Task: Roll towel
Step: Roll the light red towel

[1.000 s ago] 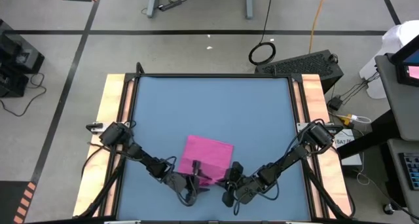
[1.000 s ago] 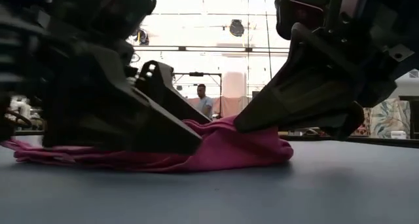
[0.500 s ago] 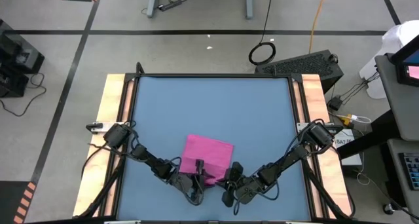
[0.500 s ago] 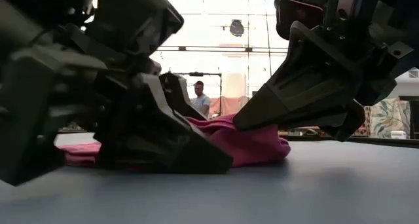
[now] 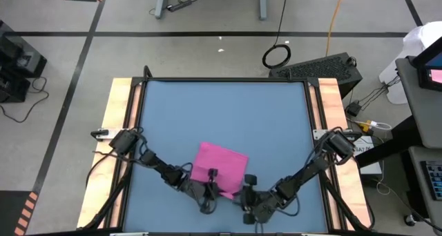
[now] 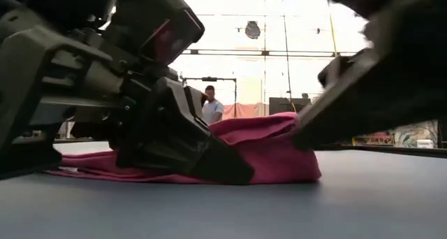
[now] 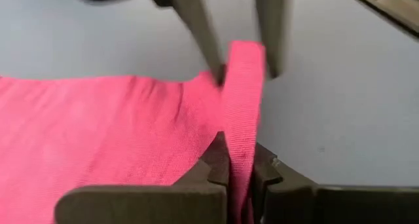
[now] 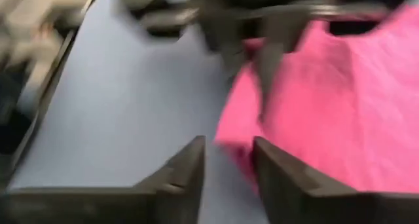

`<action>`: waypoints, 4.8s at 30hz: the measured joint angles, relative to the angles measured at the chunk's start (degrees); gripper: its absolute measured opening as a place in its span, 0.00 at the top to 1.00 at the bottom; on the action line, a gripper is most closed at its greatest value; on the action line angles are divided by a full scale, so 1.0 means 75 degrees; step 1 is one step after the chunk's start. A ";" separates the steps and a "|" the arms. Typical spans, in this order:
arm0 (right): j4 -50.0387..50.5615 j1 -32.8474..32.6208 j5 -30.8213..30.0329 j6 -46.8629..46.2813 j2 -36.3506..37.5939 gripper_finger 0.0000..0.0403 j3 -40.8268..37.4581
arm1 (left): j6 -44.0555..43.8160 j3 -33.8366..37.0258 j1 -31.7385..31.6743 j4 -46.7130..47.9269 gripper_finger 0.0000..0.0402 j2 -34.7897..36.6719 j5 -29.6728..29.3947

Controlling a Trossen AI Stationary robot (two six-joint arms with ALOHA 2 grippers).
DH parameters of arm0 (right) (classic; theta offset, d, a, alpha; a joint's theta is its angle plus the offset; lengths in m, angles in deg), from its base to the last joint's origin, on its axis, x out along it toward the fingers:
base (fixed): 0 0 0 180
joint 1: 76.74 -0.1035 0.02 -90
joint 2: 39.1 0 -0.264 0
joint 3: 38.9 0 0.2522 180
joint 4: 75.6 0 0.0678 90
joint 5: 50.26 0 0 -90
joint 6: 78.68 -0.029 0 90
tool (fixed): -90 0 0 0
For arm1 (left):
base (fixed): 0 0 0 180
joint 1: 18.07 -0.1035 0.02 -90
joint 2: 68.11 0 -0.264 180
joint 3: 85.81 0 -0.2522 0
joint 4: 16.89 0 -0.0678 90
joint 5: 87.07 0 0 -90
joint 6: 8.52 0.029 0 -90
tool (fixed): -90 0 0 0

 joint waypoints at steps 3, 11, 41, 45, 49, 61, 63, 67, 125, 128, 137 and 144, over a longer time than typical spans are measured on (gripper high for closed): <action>0.0247 -0.0297 -0.0297 0.0989 0.0000 0.56 0.0000 | -0.0185 0.0000 -0.0148 0.0029 0.97 0.0000 0.0434; 0.0305 -0.0822 -0.1525 0.2778 -0.0108 0.30 0.0009 | -0.0413 -0.0003 -0.0399 0.0082 0.97 0.0015 0.1389; -0.0668 -0.0243 -0.0956 0.4381 -0.0417 0.72 0.0009 | -0.0632 -0.0003 -0.0581 0.0136 0.98 0.0017 0.2098; -0.0667 -0.0234 -0.0656 0.4163 -0.0417 0.81 0.0009 | -0.0642 0.0000 -0.0581 0.0137 0.98 0.0017 0.2098; -0.0667 -0.0231 -0.0597 0.3733 -0.0417 0.91 0.0006 | -0.0807 0.0000 -0.0581 0.0137 0.98 0.0015 0.2093; -0.0613 -0.0246 -0.0643 0.3036 -0.0417 0.99 0.0006 | -0.1110 0.0020 -0.0332 0.0324 0.70 0.0212 0.1801; -0.0604 -0.0271 -0.0817 0.2918 -0.0417 0.99 0.0006 | -0.1146 0.0026 -0.0182 0.0656 0.63 0.0441 0.1804; -0.0613 -0.0307 -0.0868 0.2824 -0.0417 0.99 0.0006 | -0.1146 0.0020 0.0182 0.1998 0.52 0.1071 0.1446; 0.0833 -0.0284 -0.3016 0.0297 0.0589 1.00 0.0006 | -0.1771 0.0273 0.2129 0.5493 0.45 0.1440 -0.3796; 0.0836 -0.0284 -0.3010 0.0299 0.0589 1.00 0.0006 | -0.1746 0.0271 0.2126 0.5635 0.47 0.1445 -0.3806; 0.0894 -0.0284 -0.2996 0.0290 0.0589 1.00 0.0006 | -0.1672 0.0271 0.2123 0.5810 0.72 0.1445 -0.3800; 0.0890 -0.0284 -0.3005 0.0327 0.0589 1.00 0.0006 | -0.1246 0.0323 0.2118 0.6342 0.97 0.1830 -0.3729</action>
